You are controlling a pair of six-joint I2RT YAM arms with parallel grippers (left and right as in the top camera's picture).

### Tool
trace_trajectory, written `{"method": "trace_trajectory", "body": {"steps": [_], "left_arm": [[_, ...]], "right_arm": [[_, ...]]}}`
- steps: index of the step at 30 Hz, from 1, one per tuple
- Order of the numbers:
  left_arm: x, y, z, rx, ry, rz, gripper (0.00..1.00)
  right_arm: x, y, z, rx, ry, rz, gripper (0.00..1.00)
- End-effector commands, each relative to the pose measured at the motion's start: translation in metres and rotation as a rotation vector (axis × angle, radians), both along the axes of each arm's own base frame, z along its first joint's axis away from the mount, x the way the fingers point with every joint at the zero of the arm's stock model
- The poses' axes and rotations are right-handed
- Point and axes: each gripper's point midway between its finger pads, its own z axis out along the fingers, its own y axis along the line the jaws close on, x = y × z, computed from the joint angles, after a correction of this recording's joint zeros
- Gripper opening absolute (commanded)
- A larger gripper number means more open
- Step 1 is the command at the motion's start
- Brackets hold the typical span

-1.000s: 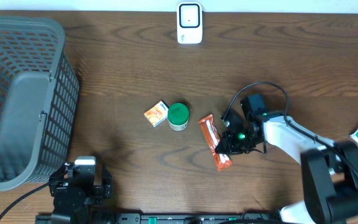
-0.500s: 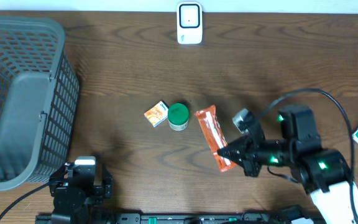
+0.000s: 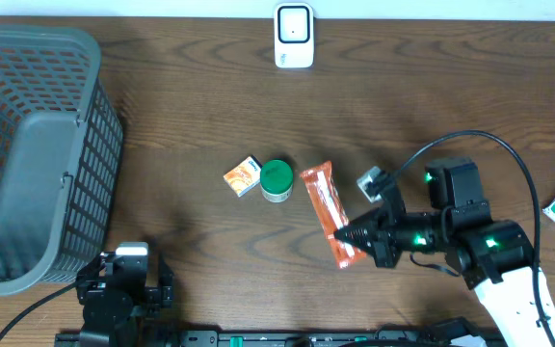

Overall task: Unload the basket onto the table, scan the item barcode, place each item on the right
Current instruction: 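Carry the Top bar to the white scanner at the back edge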

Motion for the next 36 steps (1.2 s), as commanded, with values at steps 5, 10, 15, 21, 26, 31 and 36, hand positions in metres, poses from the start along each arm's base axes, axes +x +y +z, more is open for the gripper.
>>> {"method": "trace_trajectory", "body": {"steps": [5,10,15,21,26,31,36], "left_arm": [[0.0,0.001,0.001,-0.01,-0.004,0.012,0.95],[0.0,0.001,0.001,-0.01,-0.004,0.012,0.95],[0.0,0.001,0.001,-0.01,-0.004,0.012,0.95],[0.0,0.001,0.001,-0.01,-0.004,0.012,0.95],[0.0,0.001,0.001,-0.01,-0.004,0.012,0.95],[0.0,0.001,0.001,-0.01,-0.004,0.012,0.95],[0.0,0.001,0.001,-0.01,-0.004,0.012,0.95]], "right_arm": [[0.12,-0.023,-0.012,-0.258,-0.056,-0.362,0.01],[0.213,-0.016,-0.004,-0.37,-0.114,-0.432,0.01],[0.313,-0.007,-0.008,-0.591,-0.279,-0.517,0.01],[0.392,-0.008,-0.013,-0.937,-0.576,-0.668,0.01],[0.425,-0.022,-0.035,-1.189,-0.758,-0.78,0.01],[0.446,-0.016,-0.065,-1.376,-0.896,-0.712,0.01],[0.441,0.003,-0.092,-1.479,-0.928,-0.569,0.01]]}}
